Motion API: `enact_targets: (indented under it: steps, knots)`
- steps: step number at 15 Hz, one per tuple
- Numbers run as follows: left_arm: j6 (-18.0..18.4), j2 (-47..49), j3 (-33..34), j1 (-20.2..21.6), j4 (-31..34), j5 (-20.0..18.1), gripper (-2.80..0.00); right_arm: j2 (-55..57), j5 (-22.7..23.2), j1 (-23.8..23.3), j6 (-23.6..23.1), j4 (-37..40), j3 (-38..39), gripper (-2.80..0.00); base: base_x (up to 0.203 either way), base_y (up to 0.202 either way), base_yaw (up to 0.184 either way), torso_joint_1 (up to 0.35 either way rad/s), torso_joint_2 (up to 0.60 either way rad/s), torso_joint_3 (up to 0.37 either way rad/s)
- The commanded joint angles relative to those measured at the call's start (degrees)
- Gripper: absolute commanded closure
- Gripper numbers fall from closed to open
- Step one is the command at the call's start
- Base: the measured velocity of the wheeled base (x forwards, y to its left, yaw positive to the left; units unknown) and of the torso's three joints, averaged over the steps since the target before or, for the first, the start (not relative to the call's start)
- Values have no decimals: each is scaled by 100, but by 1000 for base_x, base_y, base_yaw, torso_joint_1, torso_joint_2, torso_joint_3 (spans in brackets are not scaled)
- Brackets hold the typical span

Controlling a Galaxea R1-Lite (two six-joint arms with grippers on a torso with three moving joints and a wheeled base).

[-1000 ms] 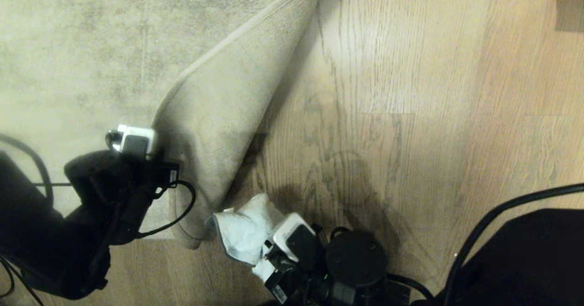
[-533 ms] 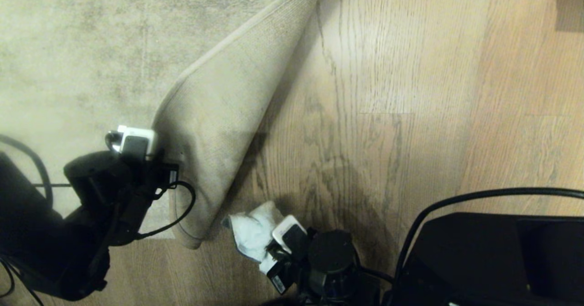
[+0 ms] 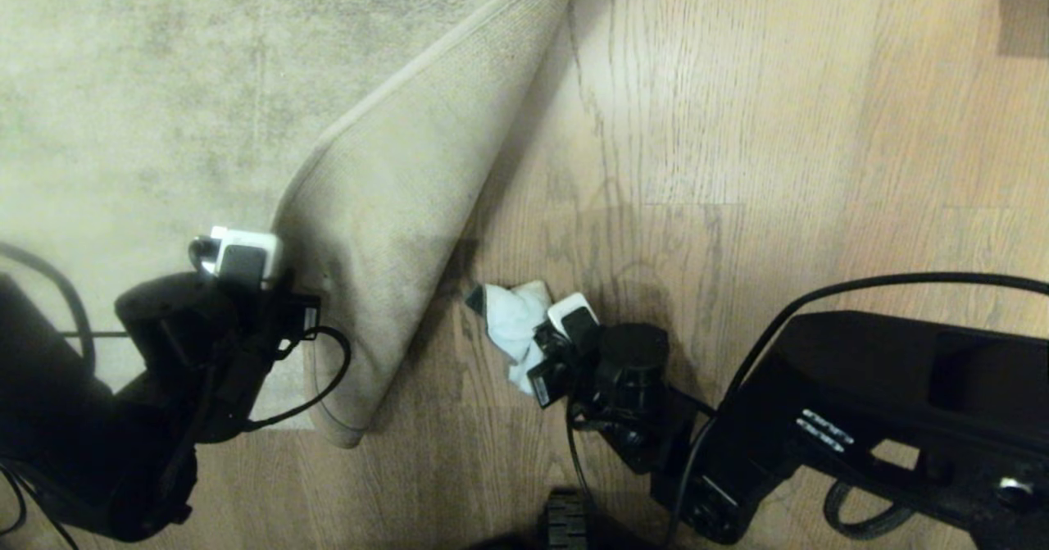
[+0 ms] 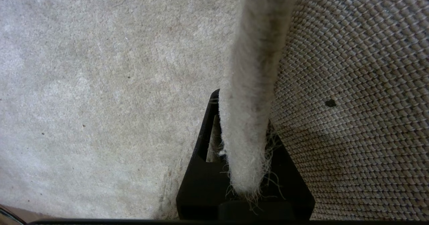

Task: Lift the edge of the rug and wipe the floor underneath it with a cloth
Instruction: Wipe the floor under the carpet with a rag

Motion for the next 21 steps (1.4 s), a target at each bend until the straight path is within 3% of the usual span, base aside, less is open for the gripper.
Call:
enact_targets:
  steps: [1,11,18,21]
  knots:
    - [7,14,0,0,-49,15,0,-238,-7,-263,-105,30,-272,0,0,0,0,0,0,0]
    - [7,-15,17,0,-49,15,0,-1859,-18,-583,-309,662,-270,0,0,0,0,0,0,0]
    - [7,-47,11,0,-54,15,0,-3275,-1,-1245,-419,1469,-264,0,0,0,0,0,0,0]
    - [33,71,59,0,-490,17,0,-3729,2,-1606,-422,1739,-238,0,0,0,0,0,0,0]
